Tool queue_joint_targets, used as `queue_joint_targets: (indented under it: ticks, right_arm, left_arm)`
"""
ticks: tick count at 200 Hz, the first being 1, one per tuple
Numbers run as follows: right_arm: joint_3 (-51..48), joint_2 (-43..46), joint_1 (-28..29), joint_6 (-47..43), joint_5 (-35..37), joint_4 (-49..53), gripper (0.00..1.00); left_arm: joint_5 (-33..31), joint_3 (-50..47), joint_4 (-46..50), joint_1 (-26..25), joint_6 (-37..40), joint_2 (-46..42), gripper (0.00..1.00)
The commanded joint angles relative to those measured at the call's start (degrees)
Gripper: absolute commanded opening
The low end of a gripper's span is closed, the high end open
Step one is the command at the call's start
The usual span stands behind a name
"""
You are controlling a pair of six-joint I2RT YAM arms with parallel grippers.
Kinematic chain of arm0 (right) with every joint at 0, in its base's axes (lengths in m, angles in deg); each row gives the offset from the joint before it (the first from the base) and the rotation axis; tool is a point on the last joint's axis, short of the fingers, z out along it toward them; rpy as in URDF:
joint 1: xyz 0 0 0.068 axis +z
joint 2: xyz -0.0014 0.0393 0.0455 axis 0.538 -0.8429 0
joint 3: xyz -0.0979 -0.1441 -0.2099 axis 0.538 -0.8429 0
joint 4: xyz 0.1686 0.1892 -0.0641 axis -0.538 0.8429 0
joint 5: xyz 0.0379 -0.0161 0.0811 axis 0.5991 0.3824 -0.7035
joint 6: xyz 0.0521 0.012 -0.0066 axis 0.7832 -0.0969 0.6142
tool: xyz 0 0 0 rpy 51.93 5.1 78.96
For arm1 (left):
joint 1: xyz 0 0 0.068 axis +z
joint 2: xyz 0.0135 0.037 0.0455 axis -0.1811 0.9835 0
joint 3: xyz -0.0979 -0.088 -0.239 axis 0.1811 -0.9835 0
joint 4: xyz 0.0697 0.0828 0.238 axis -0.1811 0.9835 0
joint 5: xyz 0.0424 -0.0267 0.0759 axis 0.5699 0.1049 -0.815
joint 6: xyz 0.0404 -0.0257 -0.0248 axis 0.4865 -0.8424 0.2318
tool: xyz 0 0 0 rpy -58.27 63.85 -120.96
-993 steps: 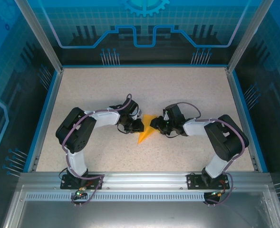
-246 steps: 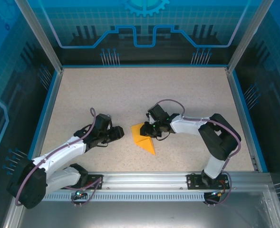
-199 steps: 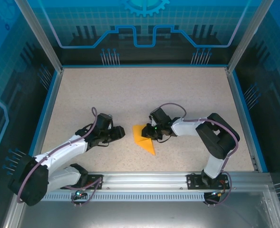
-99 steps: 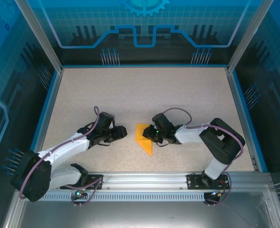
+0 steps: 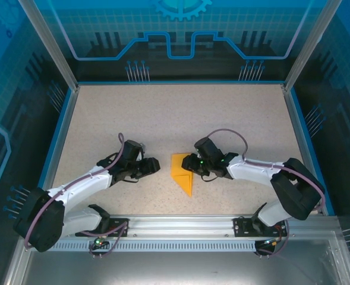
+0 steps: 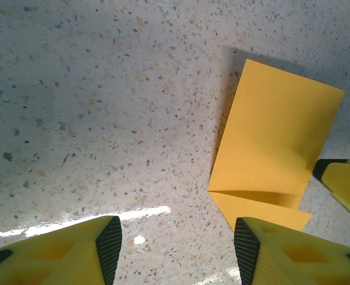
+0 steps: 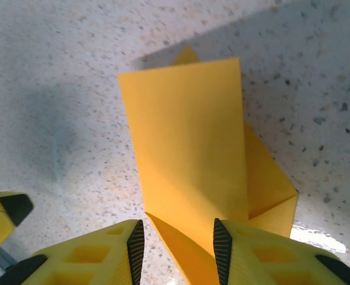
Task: Fold a paper plane with a square sheet of paper (pick it up from the middle)
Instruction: Fold the wing for the fifth time at the center of the table.
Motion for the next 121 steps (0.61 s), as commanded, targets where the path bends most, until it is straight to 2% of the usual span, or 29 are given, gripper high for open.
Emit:
queue_joint_targets:
  ticks: [1, 39, 67, 121]
  right_arm:
    - [1.1, 2.3, -0.8, -3.8, -1.6, 4.1, 0.38]
    - [-0.7, 4.1, -1.0, -4.7, -5.8, 0.5, 0.27]
    - [-0.5, 1.6, -0.9, -5.3, -9.7, -1.0, 0.18]
    - [-2.2, -1.8, -1.0, -6.0, -11.0, -1.3, 0.17]
  left_arm:
    - [2.3, 0.3, -1.1, 0.5, 0.4, 0.6, 0.56]
    - [4.2, 1.0, -2.8, 0.5, -0.8, 2.9, 0.56]
    - [5.8, 1.4, -3.9, 0.5, -1.4, 4.8, 0.56]
    - [9.1, 2.5, -5.5, 0.5, -2.2, 8.4, 0.56]
